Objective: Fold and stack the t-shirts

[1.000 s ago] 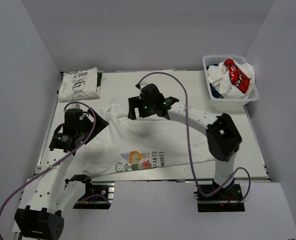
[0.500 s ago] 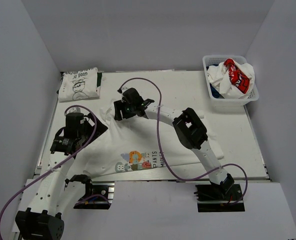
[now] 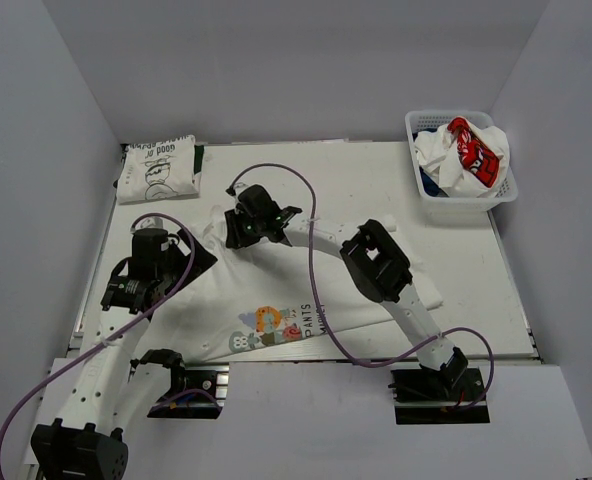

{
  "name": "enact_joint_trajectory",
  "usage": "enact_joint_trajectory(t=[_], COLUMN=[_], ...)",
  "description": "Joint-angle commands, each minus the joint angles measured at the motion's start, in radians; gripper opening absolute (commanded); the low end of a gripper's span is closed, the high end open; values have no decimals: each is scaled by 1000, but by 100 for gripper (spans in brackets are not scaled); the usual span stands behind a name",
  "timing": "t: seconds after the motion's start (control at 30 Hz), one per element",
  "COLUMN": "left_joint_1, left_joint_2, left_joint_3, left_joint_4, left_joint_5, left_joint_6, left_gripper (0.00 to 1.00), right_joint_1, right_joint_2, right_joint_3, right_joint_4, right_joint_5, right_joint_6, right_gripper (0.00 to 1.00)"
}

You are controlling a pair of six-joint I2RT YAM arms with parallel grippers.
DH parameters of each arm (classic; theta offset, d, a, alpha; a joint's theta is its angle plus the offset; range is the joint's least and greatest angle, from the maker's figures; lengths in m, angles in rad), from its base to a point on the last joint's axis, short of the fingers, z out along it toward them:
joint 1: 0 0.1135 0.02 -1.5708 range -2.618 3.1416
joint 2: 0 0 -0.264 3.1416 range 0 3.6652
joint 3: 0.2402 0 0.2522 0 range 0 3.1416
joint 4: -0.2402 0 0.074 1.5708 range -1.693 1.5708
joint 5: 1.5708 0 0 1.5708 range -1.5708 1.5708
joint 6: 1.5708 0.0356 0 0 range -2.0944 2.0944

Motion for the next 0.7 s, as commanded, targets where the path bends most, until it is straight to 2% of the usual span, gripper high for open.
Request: enact_joint_trajectory(t=[0.0,0.03,0.07,0.2,0.33,0.47,0.5,0.6,0.63,0.67], left_joint_1=[-6,-6,-6,-6,-6,-6,-6,-6,-6,-6], left_joint_2=[-17,-17,-17,-5,17,49,49,95,106,120], left_joint_3=[-16,-16,-16,-16,-16,-16,-6,12,12,21], left_joint_4=[17,17,17,17,17,17,17,17,17,30], left_joint_5=[8,8,8,-1,-1,-1,-1,-1,-10,-10], left_joint_6=[17,17,17,17,17,17,8,7,7,7], left_gripper=[100,100,100,100,100,100,100,100,100,100], right_joint_1=[0,-1,-9,-24,-44,-55,-61,-78,-84,-86], right_joint_2=[-29,-29,-31,-45,-84,-106,-106,-77,-66,-68], right_joint_3=[6,5,5,5,-20,-18,-12,38,54,54], right_joint_4=[15,18,20,46,130,140,129,104,65,60], right_joint_5=[89,183,210,339,359,373,373,317,284,274], right_joint_6=[32,45,73,131,147,92,61,37,21,17], right_gripper=[26,19,16,8,6,6,7,26,45,51])
